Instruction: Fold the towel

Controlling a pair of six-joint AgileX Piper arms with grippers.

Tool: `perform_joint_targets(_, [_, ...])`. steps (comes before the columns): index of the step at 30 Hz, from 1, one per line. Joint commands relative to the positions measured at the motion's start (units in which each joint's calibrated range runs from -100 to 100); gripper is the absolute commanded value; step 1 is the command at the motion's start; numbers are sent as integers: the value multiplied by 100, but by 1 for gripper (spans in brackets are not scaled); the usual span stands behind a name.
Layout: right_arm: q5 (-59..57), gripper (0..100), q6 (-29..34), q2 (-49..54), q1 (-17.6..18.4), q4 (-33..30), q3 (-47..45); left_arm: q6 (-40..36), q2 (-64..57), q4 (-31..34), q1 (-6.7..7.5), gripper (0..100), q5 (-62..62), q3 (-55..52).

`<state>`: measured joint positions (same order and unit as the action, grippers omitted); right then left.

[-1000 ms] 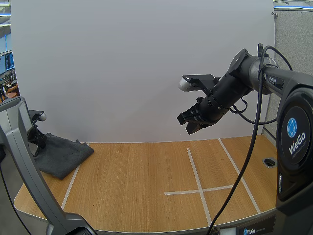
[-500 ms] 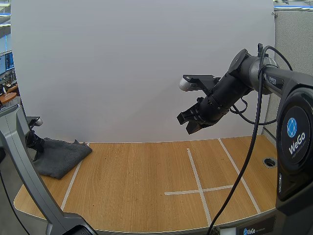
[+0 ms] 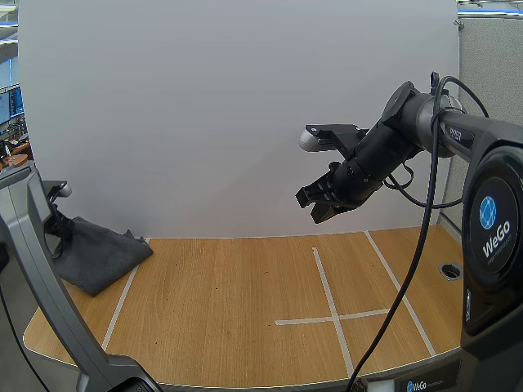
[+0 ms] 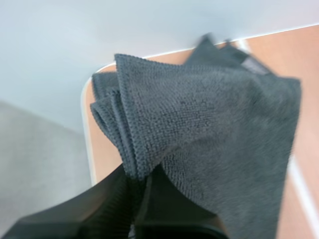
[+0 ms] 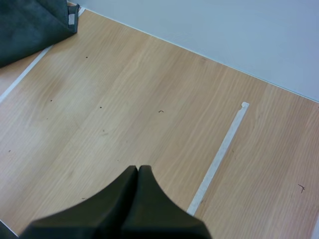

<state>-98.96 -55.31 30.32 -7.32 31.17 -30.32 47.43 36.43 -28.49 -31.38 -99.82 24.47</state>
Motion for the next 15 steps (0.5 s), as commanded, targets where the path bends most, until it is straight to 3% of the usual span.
perform_joint_targets(1, [79,0,30,99,-31,11,-9,30,-496,-161,316,0,-18,-731])
perform_joint_targets(7, [79,0,30,99,-31,-24,-9,66,-795,-161,587,0,-18,-1317])
perform_joint_targets(15, [79,0,30,99,-31,-75,-9,18,-831,-175,777,0,-18,-1505])
